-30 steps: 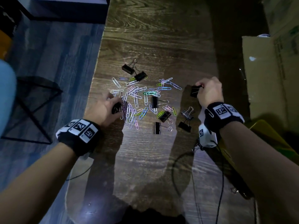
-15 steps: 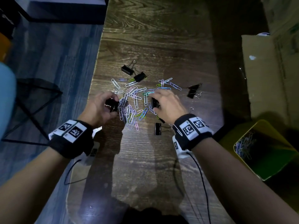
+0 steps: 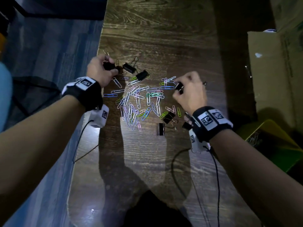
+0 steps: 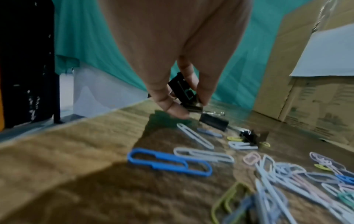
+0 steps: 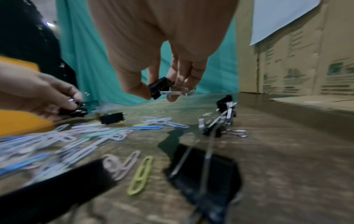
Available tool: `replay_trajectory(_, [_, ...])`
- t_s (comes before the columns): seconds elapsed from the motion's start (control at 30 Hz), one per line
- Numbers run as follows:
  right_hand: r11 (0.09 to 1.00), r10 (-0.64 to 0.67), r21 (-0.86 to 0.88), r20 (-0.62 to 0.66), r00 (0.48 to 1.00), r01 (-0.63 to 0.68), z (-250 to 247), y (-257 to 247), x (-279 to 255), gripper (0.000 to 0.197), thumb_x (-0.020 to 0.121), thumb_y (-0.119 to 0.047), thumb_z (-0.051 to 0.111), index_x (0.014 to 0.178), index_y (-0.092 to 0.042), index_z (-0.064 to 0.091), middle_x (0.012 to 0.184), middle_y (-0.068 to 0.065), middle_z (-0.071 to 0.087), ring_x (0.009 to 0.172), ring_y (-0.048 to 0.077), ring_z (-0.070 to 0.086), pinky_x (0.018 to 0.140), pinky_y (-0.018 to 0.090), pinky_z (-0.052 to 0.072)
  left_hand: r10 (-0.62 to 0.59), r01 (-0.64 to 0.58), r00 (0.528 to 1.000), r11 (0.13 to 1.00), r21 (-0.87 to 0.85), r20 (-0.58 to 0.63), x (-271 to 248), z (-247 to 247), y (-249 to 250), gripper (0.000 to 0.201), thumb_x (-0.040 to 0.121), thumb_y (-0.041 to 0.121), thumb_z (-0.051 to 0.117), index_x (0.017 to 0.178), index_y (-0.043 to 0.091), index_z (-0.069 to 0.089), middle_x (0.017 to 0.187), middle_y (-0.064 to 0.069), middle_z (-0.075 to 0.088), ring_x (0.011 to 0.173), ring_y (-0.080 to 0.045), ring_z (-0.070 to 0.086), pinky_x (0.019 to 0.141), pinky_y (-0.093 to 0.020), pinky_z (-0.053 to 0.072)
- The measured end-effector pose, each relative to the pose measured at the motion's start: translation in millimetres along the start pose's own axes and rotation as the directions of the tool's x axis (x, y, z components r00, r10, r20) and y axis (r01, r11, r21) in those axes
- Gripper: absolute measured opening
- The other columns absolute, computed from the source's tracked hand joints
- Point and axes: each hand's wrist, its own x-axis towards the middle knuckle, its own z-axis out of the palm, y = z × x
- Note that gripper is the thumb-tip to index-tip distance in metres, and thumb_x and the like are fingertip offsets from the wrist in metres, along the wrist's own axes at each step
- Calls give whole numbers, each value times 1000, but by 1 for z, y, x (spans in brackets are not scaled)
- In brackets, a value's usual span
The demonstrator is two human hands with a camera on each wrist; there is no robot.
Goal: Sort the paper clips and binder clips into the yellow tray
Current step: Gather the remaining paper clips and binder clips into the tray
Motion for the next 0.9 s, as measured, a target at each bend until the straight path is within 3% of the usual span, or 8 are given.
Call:
replay_trajectory(0.13, [964,249,-117,66,966,-240,-21,34,9,32,88,-16,60,119,-19,57,132,8,35,114,30,50,101,37,42,93,-94,995,995,35,26,-2,19,-3,29,77,14,73,104,20,63,111,-10,62,82,-20,66,82,-40,56])
replay_trajectory(0.27, [947,266,-215,119,957,-237,-22,55,5,43,91,-22,54,134,-26,49,140,7,37,126,29,41,105,42,40,349,-321,927,928,189,-139,-23,14,-13,28,80,16,68,107,13,66,127,-13,46,97,-15,56,93,-12,42])
replay_trajectory(0.37, [977,128,-171,-29,991,-131,-15,58,-11,38,90,-24,54,128,-21,56,140,11,44,129,30,40,106,47,37,339,-282,925,915,290,-170,-39,10,-34,27,84,16,57,109,9,64,126,-18,48,112,-26,53,101,-22,38])
replay_trajectory(0.43, [999,-29,-43,-132,991,23,-6,44,-25,30,88,-23,57,115,-17,66,128,12,55,120,32,50,100,49,42,306,-266,951,888,376,-49,-46,16,-45,37,88,20,53,122,6,55,133,-19,46,124,-32,44,108,-31,32])
replay_trajectory(0.5, [968,-251,8,-71,965,252,6,25,-40,26,86,-26,58,107,-18,70,118,8,64,112,30,57,95,50,46,238,-258,966,858,444,101,-55,27,-46,50,93,24,49,138,7,38,147,-17,35,138,-33,27,114,-46,19])
replay_trajectory(0.57, [908,-414,-22,105,904,418,21,15,-55,25,85,-26,59,105,-21,72,122,5,65,117,26,58,102,49,42,204,-266,963,827,495,176,-67,39,-44,55,96,29,44,144,10,27,153,-11,24,143,-31,13,113,-55,11])
replay_trajectory(0.67, [898,-394,-82,282,875,432,31,18,-69,24,86,-23,61,107,-21,72,123,0,66,123,22,55,108,49,31,245,-344,935,801,490,255,-89,53,-40,53,96,27,43,144,10,27,154,-11,23,143,-30,13,113,-55,11])
replay_trajectory(0.9, [923,-333,-141,178,926,359,27,53,-90,14,71,-23,62,74,-20,76,82,-4,72,84,17,70,97,47,40,369,-455,888,786,419,273,-69,55,-36,44,94,15,42,136,4,36,142,-19,41,132,-32,38,110,-50,29])
